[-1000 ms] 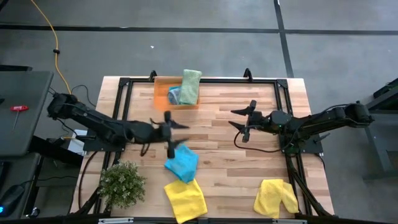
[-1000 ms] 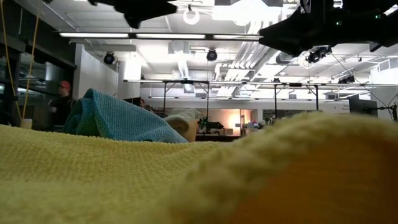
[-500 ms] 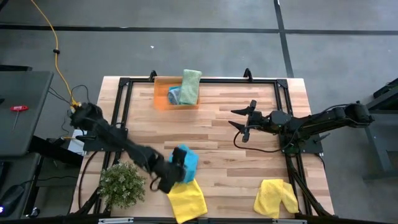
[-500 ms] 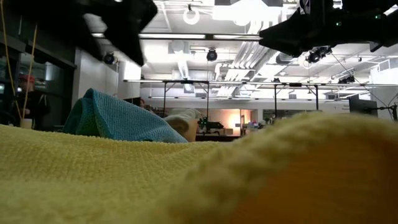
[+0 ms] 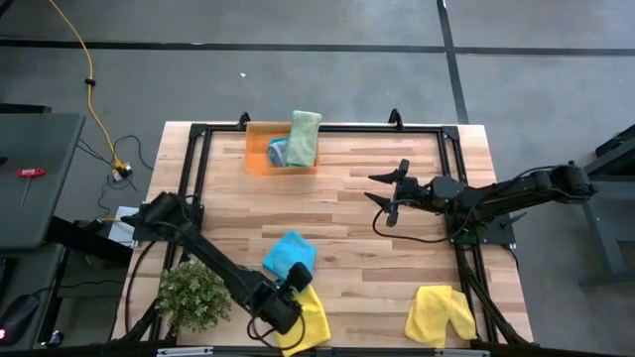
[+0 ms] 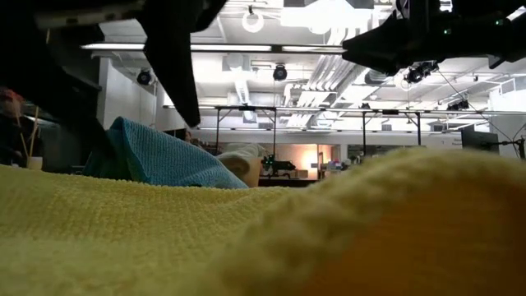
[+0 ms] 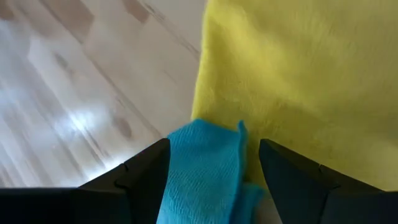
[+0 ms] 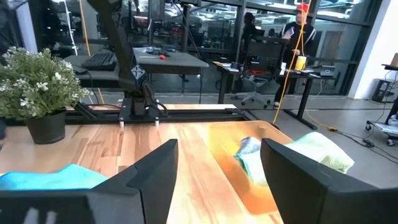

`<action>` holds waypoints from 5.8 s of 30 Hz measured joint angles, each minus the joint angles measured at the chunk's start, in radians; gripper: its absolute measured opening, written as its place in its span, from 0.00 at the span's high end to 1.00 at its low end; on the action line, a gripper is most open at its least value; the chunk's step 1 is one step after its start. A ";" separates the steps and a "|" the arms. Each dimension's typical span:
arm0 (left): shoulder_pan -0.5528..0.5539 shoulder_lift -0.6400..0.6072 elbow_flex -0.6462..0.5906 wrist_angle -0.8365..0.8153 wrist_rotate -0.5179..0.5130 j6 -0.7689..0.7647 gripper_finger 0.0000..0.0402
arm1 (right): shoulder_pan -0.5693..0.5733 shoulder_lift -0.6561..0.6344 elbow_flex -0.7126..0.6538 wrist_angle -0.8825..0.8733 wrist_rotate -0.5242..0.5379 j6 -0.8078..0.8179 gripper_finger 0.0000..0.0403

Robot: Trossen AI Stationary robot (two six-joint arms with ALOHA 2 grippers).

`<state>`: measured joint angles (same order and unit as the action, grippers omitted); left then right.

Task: Fold microfiber towels
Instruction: Fold the blue microfiber cloth on the table

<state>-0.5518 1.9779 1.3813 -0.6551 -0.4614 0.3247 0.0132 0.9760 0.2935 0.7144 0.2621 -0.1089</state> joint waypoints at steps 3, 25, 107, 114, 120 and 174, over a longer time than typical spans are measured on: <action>0.007 0.046 0.046 -0.059 0.000 0.035 0.41 | 0.000 0.000 0.000 0.000 0.007 -0.001 0.45; 0.007 0.094 0.081 -0.098 -0.079 0.054 0.74 | 0.000 0.000 0.001 -0.010 0.038 0.000 0.45; 0.368 -0.584 -0.486 0.899 -0.159 -0.063 1.00 | 0.000 0.000 0.000 -0.097 -0.163 0.129 0.45; 0.376 -0.588 -0.666 0.979 -0.383 -0.179 1.00 | 0.007 0.012 0.000 -0.138 -0.247 0.190 0.45; 0.347 -0.588 -0.706 0.915 -0.448 -0.279 1.00 | 0.076 0.143 0.000 -0.142 -0.260 0.224 0.45; 0.308 -0.588 -0.704 0.906 -0.492 -0.322 1.00 | 0.291 0.897 0.453 -0.209 -0.084 0.240 0.64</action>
<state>-0.2440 1.3899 0.6773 0.2512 -0.9531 0.0029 0.3038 1.8729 0.7467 0.5056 0.1783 0.1307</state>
